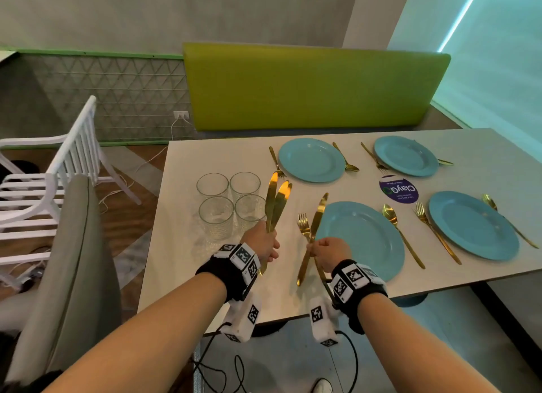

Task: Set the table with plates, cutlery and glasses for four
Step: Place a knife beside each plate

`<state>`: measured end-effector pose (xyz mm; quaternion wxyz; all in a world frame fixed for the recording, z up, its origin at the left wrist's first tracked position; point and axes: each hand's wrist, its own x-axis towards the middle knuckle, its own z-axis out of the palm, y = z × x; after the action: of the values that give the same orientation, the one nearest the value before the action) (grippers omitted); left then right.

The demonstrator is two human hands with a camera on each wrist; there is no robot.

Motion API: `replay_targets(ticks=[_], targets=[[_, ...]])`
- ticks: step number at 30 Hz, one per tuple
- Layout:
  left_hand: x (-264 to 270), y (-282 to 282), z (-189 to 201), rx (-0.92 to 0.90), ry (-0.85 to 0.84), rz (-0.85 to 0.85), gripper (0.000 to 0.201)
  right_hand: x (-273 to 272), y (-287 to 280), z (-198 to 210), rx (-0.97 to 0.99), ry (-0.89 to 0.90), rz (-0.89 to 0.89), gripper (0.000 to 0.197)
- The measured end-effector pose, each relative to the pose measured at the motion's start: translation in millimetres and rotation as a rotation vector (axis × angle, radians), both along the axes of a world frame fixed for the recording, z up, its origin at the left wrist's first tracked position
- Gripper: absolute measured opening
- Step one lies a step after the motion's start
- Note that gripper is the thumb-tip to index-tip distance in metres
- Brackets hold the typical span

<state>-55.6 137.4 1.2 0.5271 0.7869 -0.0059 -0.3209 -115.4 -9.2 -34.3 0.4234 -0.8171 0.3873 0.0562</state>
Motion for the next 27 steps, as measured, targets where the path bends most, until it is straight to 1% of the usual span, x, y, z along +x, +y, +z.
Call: replay_targets(ticks=[4,7,9,11,17,23,27], targets=[[8.7,-5.7,0.4,-0.011,0.007,0.012,0.027,6.2,6.6,-14.9,-0.094,0.136,0.112,0.03],[14.6,-6.1,-2.2,-0.018,0.024,0.024,0.02,12.2,11.7,-21.4,-0.162,0.194,0.203,0.018],[18.0,-5.9,-3.0,-0.021,0.043,0.037,0.013,15.2,13.2,-23.6,-0.196,0.217,0.231,0.022],[20.7,-5.4,-2.8,-0.032,0.061,0.049,0.012,17.9,13.5,-26.4,-0.218,0.236,0.248,0.024],[26.5,-6.5,-3.1,-0.047,0.086,0.05,0.009,25.8,10.4,-35.3,-0.28,0.261,0.2,0.024],[29.5,-9.9,-4.2,-0.015,0.027,0.034,0.01,30.0,8.2,-41.7,-0.337,0.272,0.209,0.026],[30.5,-11.4,-4.5,0.029,-0.004,0.012,0.013,31.2,5.1,-42.8,-0.335,0.274,0.19,0.026]])
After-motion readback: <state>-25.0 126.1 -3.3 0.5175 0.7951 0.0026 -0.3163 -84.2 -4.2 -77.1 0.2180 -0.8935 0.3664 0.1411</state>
